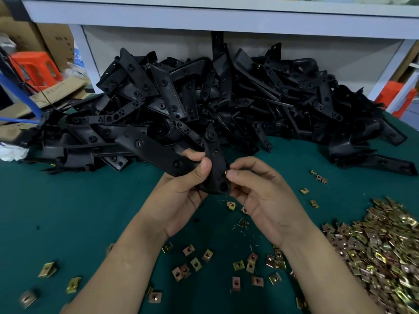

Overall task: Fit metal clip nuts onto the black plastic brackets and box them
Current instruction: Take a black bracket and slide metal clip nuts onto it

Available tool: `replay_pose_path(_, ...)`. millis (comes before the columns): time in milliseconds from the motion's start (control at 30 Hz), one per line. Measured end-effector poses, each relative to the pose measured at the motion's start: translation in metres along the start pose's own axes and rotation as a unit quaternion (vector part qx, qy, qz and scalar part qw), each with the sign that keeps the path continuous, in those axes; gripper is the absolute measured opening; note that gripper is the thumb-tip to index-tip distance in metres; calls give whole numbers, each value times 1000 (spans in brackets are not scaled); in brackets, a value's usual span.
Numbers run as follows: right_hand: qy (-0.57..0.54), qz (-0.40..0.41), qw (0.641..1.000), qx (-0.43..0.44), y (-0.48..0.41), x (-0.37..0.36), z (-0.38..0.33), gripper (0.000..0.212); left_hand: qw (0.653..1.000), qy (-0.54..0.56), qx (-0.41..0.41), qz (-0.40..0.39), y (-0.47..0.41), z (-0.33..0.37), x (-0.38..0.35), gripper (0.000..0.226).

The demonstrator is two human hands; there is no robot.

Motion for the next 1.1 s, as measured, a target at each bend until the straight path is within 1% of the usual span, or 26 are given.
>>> replay_pose_path(133, -1, 20, 1000, 19, -1, 6, -4, 20, 1000, 13, -4, 16, -2, 2, 4, 17)
replay_pose_path(267, 83, 32, 995, 47, -1, 6, -3, 25, 1000, 17, -5, 20, -1, 1, 4, 6)
replay_pose_path(367, 120, 27, 991, 54, 0, 2, 1, 30, 1000, 10, 0, 3, 0, 0, 0, 6)
replay_pose_path(533, 97, 30, 994, 32, -1, 3, 2, 42, 1000, -1, -6, -1, -1, 3, -1, 16)
replay_pose_path(667, 104, 19, 994, 39, 1, 0, 2, 38, 1000, -12, -8, -4, -1, 2, 1, 15)
replay_pose_path(767, 111, 26, 992, 50, 1, -1, 1, 32, 1000, -13, -8, 4, -1, 1, 1, 17)
replay_pose_path(867, 99, 29, 994, 47, 2, -1, 1, 26, 1000, -13, -11, 8, -1, 0, 2, 10)
replay_pose_path(1100, 93, 19, 994, 50, 2, -3, 1, 24, 1000, -9, -17, -4, 0, 1, 0, 11)
Point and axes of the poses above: each hand's wrist, its own y-axis away from the middle knuckle, its own x-axis out of the back of the hand, z = x × y, the point moved 8 cm from there along -y, towards the middle knuckle, and after that the axes turned 6 degrees about z, right-handed, at the moved point
